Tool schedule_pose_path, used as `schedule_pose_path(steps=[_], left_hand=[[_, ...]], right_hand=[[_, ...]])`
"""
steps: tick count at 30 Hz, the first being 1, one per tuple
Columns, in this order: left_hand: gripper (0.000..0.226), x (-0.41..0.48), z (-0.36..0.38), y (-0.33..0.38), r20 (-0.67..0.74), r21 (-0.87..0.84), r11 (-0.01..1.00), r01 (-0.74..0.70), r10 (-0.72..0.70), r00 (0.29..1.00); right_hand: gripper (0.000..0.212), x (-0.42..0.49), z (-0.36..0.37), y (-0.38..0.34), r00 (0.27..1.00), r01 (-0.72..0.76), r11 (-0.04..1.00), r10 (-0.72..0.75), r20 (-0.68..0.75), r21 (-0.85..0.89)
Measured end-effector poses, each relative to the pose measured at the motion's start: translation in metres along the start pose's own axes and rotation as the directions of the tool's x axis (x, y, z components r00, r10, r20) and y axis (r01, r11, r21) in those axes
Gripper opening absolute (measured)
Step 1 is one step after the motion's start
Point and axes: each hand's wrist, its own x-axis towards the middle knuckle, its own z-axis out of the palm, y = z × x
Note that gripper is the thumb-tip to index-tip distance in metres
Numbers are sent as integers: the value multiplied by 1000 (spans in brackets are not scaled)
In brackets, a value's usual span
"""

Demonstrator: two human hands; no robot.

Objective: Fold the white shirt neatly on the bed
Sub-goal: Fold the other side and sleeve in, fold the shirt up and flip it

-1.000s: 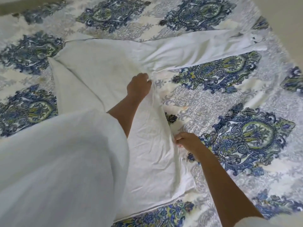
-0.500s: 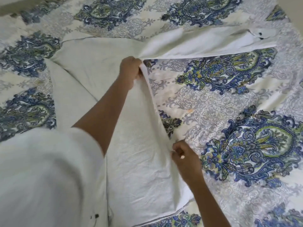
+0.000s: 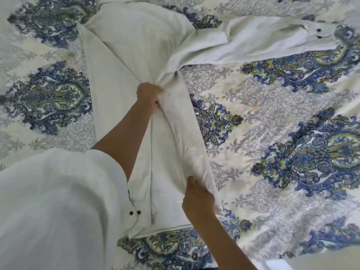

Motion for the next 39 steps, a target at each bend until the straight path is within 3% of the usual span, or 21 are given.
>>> schedule_pose_path(steps=[2, 3, 5, 7, 9, 13, 15, 17, 20, 22, 25, 28, 31, 34, 37, 39], left_hand=[[14, -8, -8, -12, -23, -65, 998, 3, -4, 1000], [3, -17, -9, -18, 18, -111, 994, 9, -7, 1000], [14, -43, -5, -33, 149, -115, 993, 32, -14, 989], [6, -75, 3, -55, 237, -81, 993, 90, -68, 969], [23, -105, 10, -88, 263, -88, 977, 195, -167, 950], [19, -159, 18, -154, 336, -80, 933, 352, -307, 890], [19, -182, 22, -176, 349, -42, 931, 363, -327, 878], [20, -197, 26, -192, 287, -128, 917, 377, -330, 899], [17, -206, 26, -205, 110, -185, 935, 302, -286, 952], [12, -212, 27, -208, 80, -136, 957, 258, -249, 965], [9, -221, 31, -212, 196, -29, 962, 270, -259, 946], [10, -229, 32, -220, 254, 2, 954, 301, -291, 922], [14, -234, 28, -229, 305, -154, 925, 348, -290, 907], [25, -239, 28, -233, 400, -415, 805, 424, -257, 880], [29, -242, 26, -232, 443, -511, 734, 447, -220, 869], [34, -241, 25, -231, 457, -513, 725, 461, -224, 861]], right_hand=[[45, -8, 7, 3, 999, -1, 999, 0, 46, 32], [44, -12, 8, 3, 997, -2, 998, -3, 74, 68], [42, -17, 11, 7, 988, 0, 994, -16, 151, 106], [34, -19, 11, 17, 979, -12, 984, -25, 204, 179], [22, -22, 9, 33, 983, -70, 934, 5, 183, 349], [18, -32, -3, 75, 978, -197, 821, 199, 55, 536], [29, -36, -3, 91, 986, -147, 846, 166, 10, 512], [34, -39, 4, 100, 999, -20, 944, 31, -29, 328], [22, -42, 16, 104, 975, 181, 978, -164, -152, 105], [18, -42, 21, 104, 951, 247, 968, -232, -202, 51], [8, -41, 19, 104, 956, 241, 971, -234, -178, 15], [24, -47, 25, 112, 950, 202, 979, -190, -248, 23], [11, -49, 27, 116, 985, 99, 965, -59, -165, 241], [6, -47, 29, 120, 999, -42, 875, 46, 2, 483], [31, -53, 27, 116, 995, -99, 558, 72, 70, 824], [39, -55, 26, 113, 991, -131, 394, 74, 110, 910]])
